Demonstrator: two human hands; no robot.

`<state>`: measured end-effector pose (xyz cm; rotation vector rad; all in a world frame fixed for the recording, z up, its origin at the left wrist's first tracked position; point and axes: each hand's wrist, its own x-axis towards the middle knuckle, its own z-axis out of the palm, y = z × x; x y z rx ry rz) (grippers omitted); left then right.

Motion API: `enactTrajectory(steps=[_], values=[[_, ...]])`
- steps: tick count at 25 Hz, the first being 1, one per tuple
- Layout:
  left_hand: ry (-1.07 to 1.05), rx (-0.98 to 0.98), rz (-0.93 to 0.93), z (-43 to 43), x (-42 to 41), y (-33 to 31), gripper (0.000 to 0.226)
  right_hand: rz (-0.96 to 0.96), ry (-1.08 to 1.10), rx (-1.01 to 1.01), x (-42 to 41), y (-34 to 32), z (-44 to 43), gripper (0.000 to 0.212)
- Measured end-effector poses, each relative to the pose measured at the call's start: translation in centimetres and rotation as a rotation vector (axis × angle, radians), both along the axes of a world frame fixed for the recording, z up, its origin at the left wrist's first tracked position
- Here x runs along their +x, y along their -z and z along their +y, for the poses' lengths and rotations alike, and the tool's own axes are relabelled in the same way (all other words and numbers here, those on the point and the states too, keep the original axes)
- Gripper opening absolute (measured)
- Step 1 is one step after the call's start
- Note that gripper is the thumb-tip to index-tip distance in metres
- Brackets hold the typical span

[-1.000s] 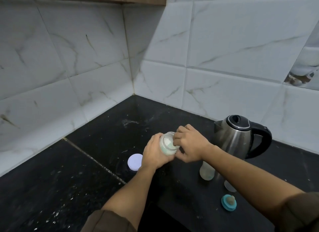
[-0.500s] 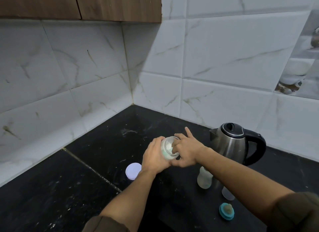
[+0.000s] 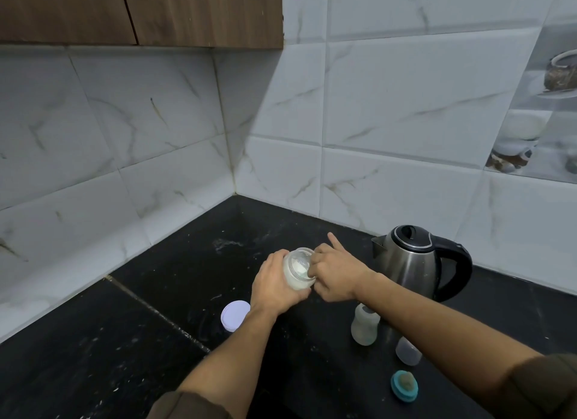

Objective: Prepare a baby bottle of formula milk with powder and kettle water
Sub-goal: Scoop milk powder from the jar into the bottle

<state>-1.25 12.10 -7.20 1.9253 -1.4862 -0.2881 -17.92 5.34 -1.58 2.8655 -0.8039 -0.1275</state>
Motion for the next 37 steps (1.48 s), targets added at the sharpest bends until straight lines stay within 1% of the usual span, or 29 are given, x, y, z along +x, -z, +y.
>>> enactTrajectory(steps=[3,6,7,10,14,17,21,25,27,31,34,35,37], values=[[0.013,-0.008,-0.022,0.0,0.0,0.1,0.077,-0.029,0.021,0.005,-0.2,0.1,-0.1,0.031],[0.014,-0.016,-0.021,-0.1,-0.4,-0.1,0.074,-0.034,0.025,-0.052,0.0,-0.2,-0.2,0.018],[0.014,-0.020,-0.026,-0.1,-0.6,-0.2,0.073,-0.035,0.028,-0.070,0.0,-0.4,-0.2,0.018],[0.006,-0.050,-0.030,-0.2,-1.1,-0.7,0.072,-0.033,0.036,-0.165,0.1,-0.8,-0.3,0.030],[0.030,-0.084,-0.050,-0.6,-1.4,-1.4,0.076,-0.007,0.035,-0.292,-0.1,-0.9,-0.6,0.025],[0.031,-0.101,-0.050,-0.8,-1.8,-1.7,0.077,0.053,0.089,-0.319,0.1,-1.6,-0.3,0.027],[0.051,-0.109,-0.064,-1.0,-2.2,-1.9,0.079,0.066,0.160,-0.249,0.1,-2.6,0.7,0.020],[0.056,-0.101,-0.053,-0.9,-2.6,-2.1,0.078,-0.005,0.315,-0.138,0.1,-2.6,0.5,0.017],[0.059,-0.092,-0.046,-0.9,-2.8,-2.1,0.078,-0.096,0.393,-0.053,0.2,-2.4,0.4,0.016],[0.050,-0.078,-0.045,-0.9,-2.8,-1.9,0.077,-0.346,0.567,0.156,0.3,-2.1,0.3,0.010],[0.034,-0.072,-0.045,-0.9,-2.8,-1.6,0.077,-0.541,0.687,0.336,0.2,-2.0,-0.2,0.014],[0.029,-0.071,-0.047,-0.9,-2.8,-1.6,0.077,-0.589,0.702,0.360,0.1,-2.0,-0.3,0.016],[0.027,-0.072,-0.054,-0.9,-3.0,-1.6,0.077,-0.612,0.702,0.336,-0.2,-2.1,-0.2,0.019]])
